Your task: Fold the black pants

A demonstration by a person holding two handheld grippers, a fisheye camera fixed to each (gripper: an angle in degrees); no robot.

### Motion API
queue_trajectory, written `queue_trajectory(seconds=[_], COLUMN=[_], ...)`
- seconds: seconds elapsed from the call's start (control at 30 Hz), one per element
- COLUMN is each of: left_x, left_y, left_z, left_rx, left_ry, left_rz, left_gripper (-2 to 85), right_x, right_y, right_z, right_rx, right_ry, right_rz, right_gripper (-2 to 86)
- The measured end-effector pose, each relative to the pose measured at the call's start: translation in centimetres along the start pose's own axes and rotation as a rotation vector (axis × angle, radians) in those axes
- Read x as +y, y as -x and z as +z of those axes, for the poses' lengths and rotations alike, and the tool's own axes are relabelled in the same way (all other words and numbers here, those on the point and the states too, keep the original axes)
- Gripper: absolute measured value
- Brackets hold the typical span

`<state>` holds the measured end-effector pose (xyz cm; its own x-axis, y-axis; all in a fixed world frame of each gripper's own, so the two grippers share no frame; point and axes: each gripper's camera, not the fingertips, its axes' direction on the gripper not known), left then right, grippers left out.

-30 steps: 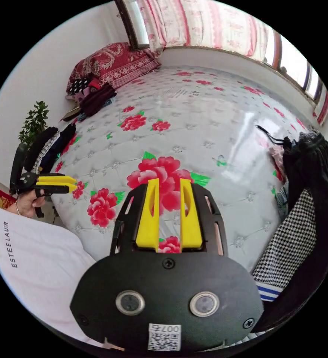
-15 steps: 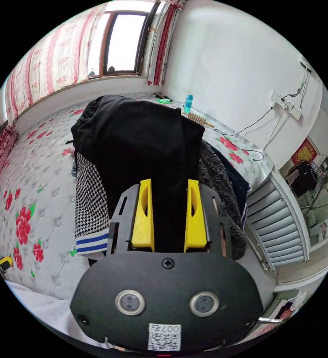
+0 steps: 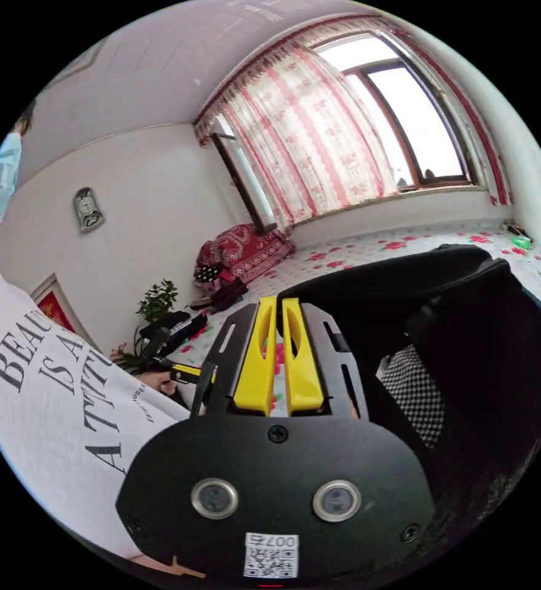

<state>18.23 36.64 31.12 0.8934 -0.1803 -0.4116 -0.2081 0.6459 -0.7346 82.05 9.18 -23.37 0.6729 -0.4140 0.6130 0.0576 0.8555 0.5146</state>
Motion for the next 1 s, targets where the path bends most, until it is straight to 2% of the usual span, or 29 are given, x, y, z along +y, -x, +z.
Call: queue_trajectory(seconds=[0.1,0.17,0.23,0.33,0.47,0.57,0.67,0.87,1.0], left_x=[-1.3,-1.8,-1.8,-0.5,2.2,4.2,4.9,-0.4,-6.4], left_y=[2.1,3.8,6.6,10.1,13.7,16.5,19.1,20.7,21.4], left_z=[-2.6,-4.2,-5.8,-6.8,-7.1,-7.5,-8.3,-6.7,-1.7], left_rx=[0.04,0.048,0.053,0.04,0.011,-0.024,-0.001,-0.013,0.023], left_ry=[-0.085,-0.137,-0.195,-0.197,-0.16,-0.135,-0.146,-0.072,0.042], left_rz=[-0.003,-0.012,-0.042,-0.091,-0.137,-0.182,-0.227,-0.13,-0.081], left_gripper=[11.8,12.0,11.8,11.7,12.0,12.2,12.1,12.1,13.8], right_x=[-1.9,-1.7,-1.3,-1.7,-0.9,0.2,0.7,-0.7,-1.6], right_y=[11.3,16.0,18.8,18.9,15.4,13.6,13.5,13.8,14.1], right_z=[4.5,5.8,6.3,6.4,6.8,6.4,6.0,4.6,4.6], right_rx=[-0.356,-0.502,-0.565,-0.556,-0.441,-0.436,-0.35,-0.296,-0.262], right_ry=[0.184,0.258,0.29,0.313,0.382,0.39,0.416,0.388,0.386], right_rz=[-0.375,-0.508,-0.59,-0.54,-0.336,-0.196,-0.164,-0.143,-0.128], right_gripper=[-0.2,-0.2,-0.2,-0.2,-0.2,-0.2,-0.2,-0.2,-0.2])
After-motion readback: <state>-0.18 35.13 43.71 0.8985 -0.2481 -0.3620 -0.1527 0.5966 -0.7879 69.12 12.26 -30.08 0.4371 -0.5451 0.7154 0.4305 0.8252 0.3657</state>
